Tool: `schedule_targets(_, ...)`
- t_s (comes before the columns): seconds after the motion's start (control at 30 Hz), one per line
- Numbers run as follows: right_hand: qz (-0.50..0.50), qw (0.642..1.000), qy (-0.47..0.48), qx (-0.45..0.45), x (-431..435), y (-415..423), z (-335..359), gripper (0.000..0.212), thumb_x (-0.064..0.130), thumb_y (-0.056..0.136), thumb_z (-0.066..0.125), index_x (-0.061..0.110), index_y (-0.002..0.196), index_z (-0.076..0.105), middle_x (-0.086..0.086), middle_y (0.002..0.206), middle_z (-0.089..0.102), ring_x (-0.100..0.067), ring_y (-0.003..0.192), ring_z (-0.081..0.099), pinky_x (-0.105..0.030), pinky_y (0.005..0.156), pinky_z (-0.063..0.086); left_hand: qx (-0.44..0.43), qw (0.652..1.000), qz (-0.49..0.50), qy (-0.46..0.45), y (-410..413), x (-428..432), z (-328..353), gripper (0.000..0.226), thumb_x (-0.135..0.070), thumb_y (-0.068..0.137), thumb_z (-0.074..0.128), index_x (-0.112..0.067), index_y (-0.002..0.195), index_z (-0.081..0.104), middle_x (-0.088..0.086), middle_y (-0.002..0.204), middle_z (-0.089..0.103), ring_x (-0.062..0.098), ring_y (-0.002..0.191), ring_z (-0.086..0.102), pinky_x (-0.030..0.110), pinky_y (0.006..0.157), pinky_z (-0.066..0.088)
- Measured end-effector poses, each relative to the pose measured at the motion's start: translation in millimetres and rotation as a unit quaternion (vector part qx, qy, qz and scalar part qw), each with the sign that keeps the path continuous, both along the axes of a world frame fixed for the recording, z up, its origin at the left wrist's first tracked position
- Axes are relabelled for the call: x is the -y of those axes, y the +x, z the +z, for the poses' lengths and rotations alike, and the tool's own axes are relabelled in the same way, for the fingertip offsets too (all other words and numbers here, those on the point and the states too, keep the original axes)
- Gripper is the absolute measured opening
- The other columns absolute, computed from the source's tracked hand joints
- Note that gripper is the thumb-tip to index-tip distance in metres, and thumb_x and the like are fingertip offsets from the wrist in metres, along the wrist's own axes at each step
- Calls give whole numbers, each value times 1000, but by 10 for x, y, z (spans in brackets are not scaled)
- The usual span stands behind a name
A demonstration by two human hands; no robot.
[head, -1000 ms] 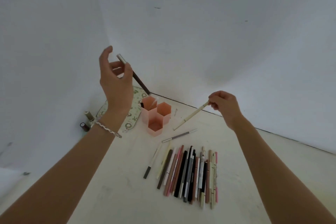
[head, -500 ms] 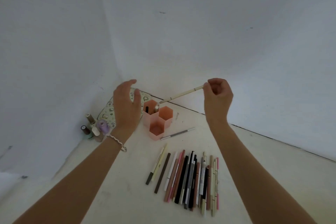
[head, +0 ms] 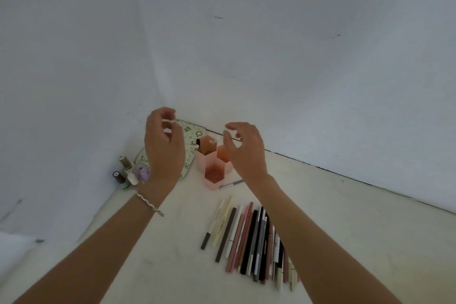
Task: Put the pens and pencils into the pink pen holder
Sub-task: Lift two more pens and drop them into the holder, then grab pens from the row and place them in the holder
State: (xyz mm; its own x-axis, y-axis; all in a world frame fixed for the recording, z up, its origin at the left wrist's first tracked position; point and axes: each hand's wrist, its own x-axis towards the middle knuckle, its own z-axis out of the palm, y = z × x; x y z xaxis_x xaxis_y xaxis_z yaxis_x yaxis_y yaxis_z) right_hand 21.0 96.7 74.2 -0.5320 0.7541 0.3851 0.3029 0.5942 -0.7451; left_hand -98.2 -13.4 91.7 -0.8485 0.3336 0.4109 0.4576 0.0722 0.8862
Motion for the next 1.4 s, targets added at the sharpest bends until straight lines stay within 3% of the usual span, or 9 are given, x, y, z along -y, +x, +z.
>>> schedule_targets(0.1,-72,996,-19,-54,-133,160,63,19,11,92,56,13,108,66,7,96,65,-12,82,56,-19,76,45,2,990,-89,-105,325,103,-280,16,-11,88,56,-26,83,51,-10,76,57,2,66,55,19,59,49)
schedule_targets(0.2,-109,989,-67,-69,-255,345,68,23,5,89,54,16,106,64,3,95,67,-17,83,59,-29,78,50,34,926,-192,-323,607,233,-673,11,-17,86,61,-23,82,52,-4,72,59,17,67,61,29,64,55)
schedule_targets(0.37,-131,983,-107,-67,-321,628,-33,30,0,85,50,23,101,62,3,92,68,-18,83,60,-30,78,50,9,812,-214,-542,794,252,-1035,21,-30,89,59,-17,105,51,1,100,64,21,92,62,32,78,50)
schedule_targets(0.57,-151,980,-118,-47,-370,820,-204,27,2,88,50,22,101,63,7,91,67,-16,80,60,-27,74,49,-78,736,-246,-626,944,203,-1137,39,-24,99,50,-11,133,37,8,122,59,25,109,61,33,88,49)
schedule_targets(0.7,-211,956,-201,22,-507,842,-457,23,9,89,49,15,106,62,10,78,63,0,55,52,-15,53,40,36,837,-275,-472,850,91,-781,27,-13,92,60,-20,112,44,2,94,65,15,79,67,31,74,59)
schedule_targets(0.87,-218,881,-344,241,-566,762,-840,30,16,95,50,0,120,50,-10,107,59,-23,84,52,-26,68,36,28,944,-227,-235,652,-79,-168,35,-15,89,67,-40,100,44,-12,86,65,-2,71,68,12,58,55)
schedule_targets(1.0,-233,875,-329,269,-423,616,-1060,32,23,99,49,4,123,39,-12,110,61,-27,87,58,-33,67,45,17,966,-187,-175,551,-151,-9,48,-13,89,68,-50,106,42,-19,87,63,-8,77,65,6,60,50)
schedule_targets(1.27,-218,895,-219,321,-374,413,-1221,27,8,89,51,6,115,43,-11,99,63,-27,81,60,-30,63,41,-5,979,-156,-128,439,-231,-14,47,-11,89,68,-38,121,48,-16,86,64,-4,79,66,9,67,53)
schedule_targets(1.4,-270,905,-276,178,-535,591,-1084,30,16,83,62,3,109,51,-8,89,61,-24,74,51,-26,64,38,-18,995,-80,-55,173,-195,108,50,-6,91,63,-31,130,46,-7,89,63,2,81,67,7,67,52)
